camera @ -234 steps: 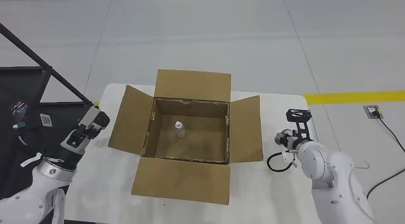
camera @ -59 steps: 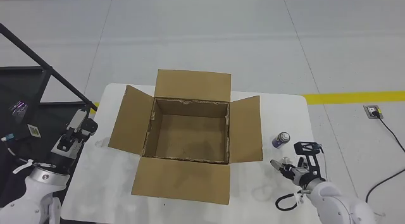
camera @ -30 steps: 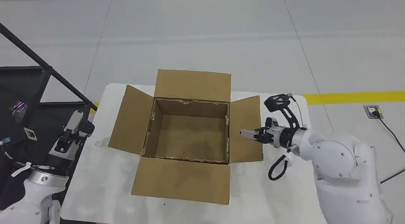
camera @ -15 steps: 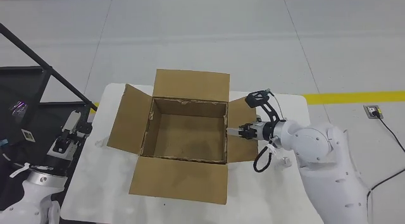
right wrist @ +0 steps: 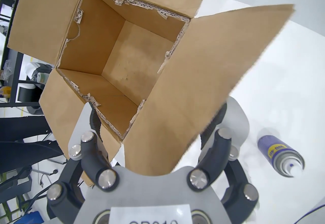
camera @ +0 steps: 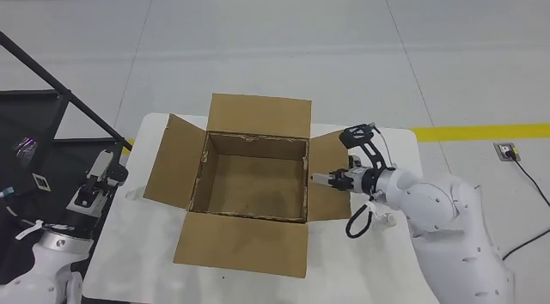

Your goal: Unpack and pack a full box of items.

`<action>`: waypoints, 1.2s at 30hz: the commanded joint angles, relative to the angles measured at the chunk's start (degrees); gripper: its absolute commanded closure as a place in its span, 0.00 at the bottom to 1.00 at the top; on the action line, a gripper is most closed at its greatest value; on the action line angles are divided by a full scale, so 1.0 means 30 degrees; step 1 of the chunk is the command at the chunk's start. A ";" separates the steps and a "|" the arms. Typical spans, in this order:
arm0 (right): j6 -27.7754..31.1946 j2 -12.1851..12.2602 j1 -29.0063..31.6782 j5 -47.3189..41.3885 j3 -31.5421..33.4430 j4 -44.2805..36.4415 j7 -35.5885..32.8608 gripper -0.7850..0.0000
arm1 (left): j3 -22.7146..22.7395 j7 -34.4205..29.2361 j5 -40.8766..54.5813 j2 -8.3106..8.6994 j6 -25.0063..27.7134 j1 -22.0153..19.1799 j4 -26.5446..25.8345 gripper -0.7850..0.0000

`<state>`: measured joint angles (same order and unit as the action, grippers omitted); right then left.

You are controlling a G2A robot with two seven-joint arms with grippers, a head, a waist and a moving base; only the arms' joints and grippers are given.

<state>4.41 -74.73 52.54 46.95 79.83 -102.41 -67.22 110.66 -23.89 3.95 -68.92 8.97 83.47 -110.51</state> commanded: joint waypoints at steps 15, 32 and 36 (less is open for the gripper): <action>-0.3008 0.0781 0.8569 0.6740 0.3330 -0.5606 0.0157 0.00 | -0.0937 -0.0174 -0.0374 0.0132 -0.0080 -0.0220 0.0082 0.00; -0.2506 0.0916 0.8220 0.6439 0.3433 -0.1413 0.2753 0.54 | -0.1073 0.0192 -0.0664 0.0257 -0.0207 -0.0061 -0.0121 0.00; -0.2364 0.0944 0.7963 0.6538 0.3252 -0.0876 0.3081 0.56 | -0.1105 0.0266 -0.0757 0.0283 -0.0220 -0.0011 -0.0229 0.00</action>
<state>-2.72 -71.91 76.70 66.44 89.86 -105.41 -58.06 107.38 -23.14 1.79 -68.09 8.33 83.38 -111.08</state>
